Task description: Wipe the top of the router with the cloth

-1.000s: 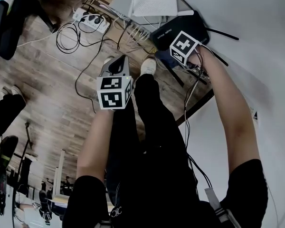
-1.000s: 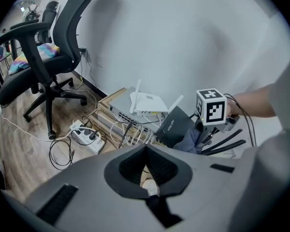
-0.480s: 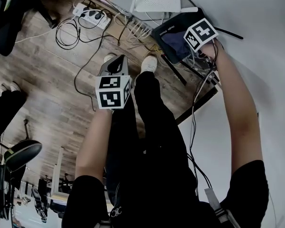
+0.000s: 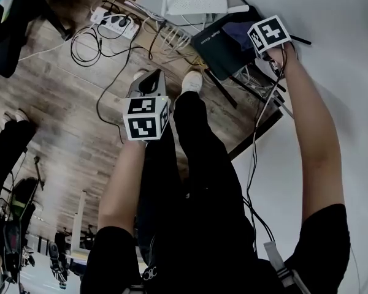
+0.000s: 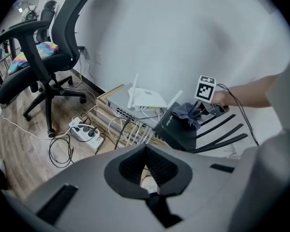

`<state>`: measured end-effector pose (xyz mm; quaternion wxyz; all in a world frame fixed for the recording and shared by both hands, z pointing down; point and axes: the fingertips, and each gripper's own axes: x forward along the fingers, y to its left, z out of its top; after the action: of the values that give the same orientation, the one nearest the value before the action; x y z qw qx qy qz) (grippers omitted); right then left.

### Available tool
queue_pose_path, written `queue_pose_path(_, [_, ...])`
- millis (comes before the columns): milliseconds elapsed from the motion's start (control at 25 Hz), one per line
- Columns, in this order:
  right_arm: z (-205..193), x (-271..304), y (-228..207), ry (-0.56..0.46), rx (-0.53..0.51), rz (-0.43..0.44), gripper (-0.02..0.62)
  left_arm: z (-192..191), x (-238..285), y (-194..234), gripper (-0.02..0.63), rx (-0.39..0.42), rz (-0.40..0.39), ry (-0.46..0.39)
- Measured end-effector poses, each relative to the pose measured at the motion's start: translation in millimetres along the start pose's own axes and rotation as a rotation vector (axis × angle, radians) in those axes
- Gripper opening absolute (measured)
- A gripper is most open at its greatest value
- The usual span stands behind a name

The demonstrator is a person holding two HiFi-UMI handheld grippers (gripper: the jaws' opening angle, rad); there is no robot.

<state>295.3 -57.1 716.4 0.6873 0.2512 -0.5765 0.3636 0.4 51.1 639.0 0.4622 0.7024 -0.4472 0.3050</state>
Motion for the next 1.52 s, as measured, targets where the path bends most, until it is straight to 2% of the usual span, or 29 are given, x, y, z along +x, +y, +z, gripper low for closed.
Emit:
queue_pose_path(120, [5,-3,-23,-0.045,-0.002,-0.110,0.057,-3,1,-3,0.005,0.002,-0.002,0.006])
queue_pose_path(240, [10,-6,-40,-0.063,-0.047,-0.229,0.057,-6,2,-2,0.005,0.002,-0.002,0.011])
queue_pose_path(400, [9,-7,-38,-0.006,-0.132,-0.277,0.057,-10,3,1,0.005,-0.004,0.005,0.013])
queue_pose_path(560, [17,-9,-3,-0.075,-0.186,-0.172,0.057,-10,2,-1,0.005,-0.010,-0.001,0.008])
queue_pose_path(760, [32,-4,60,-0.156,-0.314,-0.069,0.057,-6,-1,0,0.005,-0.001,-0.006,0.004])
queue_pose_path(920, [52,-17,120,-0.209,-0.370,0.056,0.057,-7,-4,4,0.005,-0.002,-0.003,0.007])
queue_pose_path(1040, [58,-20,145,-0.217,-0.405,0.081,0.057,-11,-4,6,0.005,-0.006,-0.002,0.015])
queue_pose_path(1280, [63,-18,166,-0.233,-0.403,0.130,0.057,-18,-1,9,0.005,-0.022,-0.006,0.026])
queue_pose_path(1520, [62,-14,143,-0.243,-0.320,0.142,0.057,-20,1,8,0.005,-0.030,-0.022,0.026])
